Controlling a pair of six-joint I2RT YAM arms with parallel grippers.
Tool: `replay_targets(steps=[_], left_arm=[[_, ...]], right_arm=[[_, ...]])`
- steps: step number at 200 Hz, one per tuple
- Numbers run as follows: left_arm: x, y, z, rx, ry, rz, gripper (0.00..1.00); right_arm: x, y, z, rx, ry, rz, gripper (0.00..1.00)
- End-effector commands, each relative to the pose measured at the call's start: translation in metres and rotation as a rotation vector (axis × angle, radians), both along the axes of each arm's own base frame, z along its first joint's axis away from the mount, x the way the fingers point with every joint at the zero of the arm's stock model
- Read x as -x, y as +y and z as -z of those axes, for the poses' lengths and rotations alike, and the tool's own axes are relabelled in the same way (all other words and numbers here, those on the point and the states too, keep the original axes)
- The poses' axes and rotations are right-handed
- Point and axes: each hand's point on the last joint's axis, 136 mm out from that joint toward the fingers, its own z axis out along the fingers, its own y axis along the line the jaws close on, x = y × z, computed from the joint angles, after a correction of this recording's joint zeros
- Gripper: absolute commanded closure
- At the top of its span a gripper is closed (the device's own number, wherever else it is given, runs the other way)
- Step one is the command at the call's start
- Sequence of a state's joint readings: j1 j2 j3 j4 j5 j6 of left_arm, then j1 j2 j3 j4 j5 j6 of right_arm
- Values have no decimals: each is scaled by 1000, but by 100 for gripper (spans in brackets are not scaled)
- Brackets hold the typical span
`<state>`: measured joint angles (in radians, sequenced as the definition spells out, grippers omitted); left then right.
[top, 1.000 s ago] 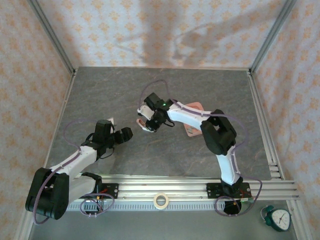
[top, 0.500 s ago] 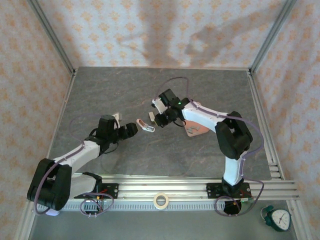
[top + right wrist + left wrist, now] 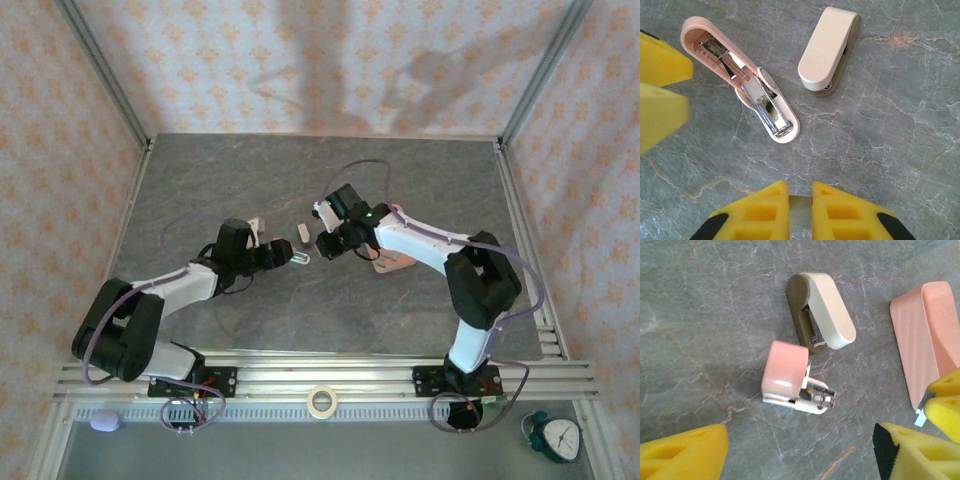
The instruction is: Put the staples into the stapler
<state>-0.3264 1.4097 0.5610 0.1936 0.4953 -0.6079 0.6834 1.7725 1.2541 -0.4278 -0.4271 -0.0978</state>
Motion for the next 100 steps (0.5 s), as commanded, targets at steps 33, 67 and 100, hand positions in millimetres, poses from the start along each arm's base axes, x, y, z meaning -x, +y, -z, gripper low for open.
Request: replay_targets(steps=[33,67,100], left_arm=[[-27,-25,-23,77,-62,36,23],[-35,-28,-23,75,-63,44,23],[-42,-32,-21,69,-59,57,23]], right_arm=[[-2,-10,-10,-5,-41,43,85],[-1,-12,-11,-4,-43,48,85],[-1,-12,-12,-9,-43,58,85]])
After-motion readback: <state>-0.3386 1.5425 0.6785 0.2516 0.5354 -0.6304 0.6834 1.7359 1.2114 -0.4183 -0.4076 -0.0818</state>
